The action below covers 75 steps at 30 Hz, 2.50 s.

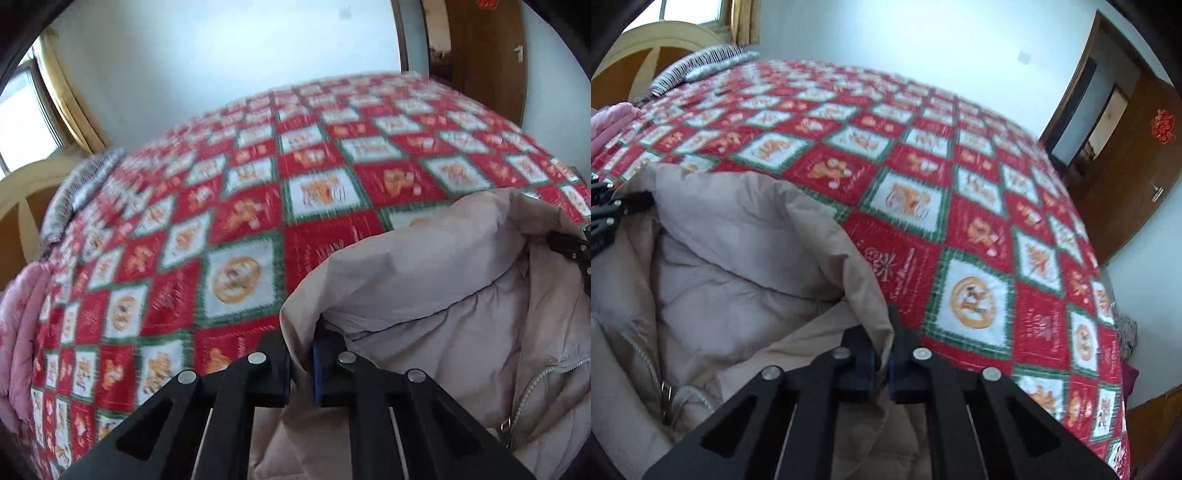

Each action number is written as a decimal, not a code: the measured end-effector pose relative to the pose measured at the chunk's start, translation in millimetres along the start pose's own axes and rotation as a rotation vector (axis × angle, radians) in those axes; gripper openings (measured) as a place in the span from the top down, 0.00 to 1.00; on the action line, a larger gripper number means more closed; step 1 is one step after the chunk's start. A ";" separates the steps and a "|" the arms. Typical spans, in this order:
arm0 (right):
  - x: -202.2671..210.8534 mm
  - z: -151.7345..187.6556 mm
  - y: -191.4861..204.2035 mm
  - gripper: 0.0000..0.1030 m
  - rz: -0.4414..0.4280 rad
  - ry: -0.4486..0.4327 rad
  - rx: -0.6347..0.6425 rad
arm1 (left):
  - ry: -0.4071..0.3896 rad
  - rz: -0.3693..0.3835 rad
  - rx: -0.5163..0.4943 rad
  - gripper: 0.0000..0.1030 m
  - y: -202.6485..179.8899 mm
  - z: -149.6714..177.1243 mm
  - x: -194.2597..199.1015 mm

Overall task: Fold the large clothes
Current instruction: 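Grasp the jacket hem with both grippers and lift it toward the collar, then lay the lifted hem over the collar and open both grippers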

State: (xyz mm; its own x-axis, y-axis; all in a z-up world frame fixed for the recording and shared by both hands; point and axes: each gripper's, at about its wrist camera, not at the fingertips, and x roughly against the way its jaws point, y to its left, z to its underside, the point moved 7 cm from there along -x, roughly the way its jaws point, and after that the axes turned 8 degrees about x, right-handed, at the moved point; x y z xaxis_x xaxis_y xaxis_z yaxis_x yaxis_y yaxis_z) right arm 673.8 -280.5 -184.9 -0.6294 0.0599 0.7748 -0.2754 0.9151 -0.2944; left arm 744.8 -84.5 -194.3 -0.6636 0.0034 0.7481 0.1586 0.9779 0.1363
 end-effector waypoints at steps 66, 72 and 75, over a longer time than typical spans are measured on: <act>16.3 18.6 33.9 0.41 -0.137 -0.001 -0.216 | 0.004 -0.188 0.056 0.16 -28.4 15.7 -4.7; 26.7 2.0 18.6 0.41 -0.129 -0.115 -0.304 | 0.005 -0.191 0.023 0.16 -34.2 38.7 -10.7; 11.7 -0.9 22.7 0.41 -0.139 -0.091 -0.291 | -0.050 -0.161 0.078 0.16 -32.2 27.0 5.9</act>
State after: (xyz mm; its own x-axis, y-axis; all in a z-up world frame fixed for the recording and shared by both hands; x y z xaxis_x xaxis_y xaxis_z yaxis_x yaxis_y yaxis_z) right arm 660.9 -258.6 -182.1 -0.6665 -0.0974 0.7391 -0.1524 0.9883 -0.0071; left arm 716.0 -110.3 -211.8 -0.7113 -0.1457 0.6876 -0.0080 0.9799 0.1993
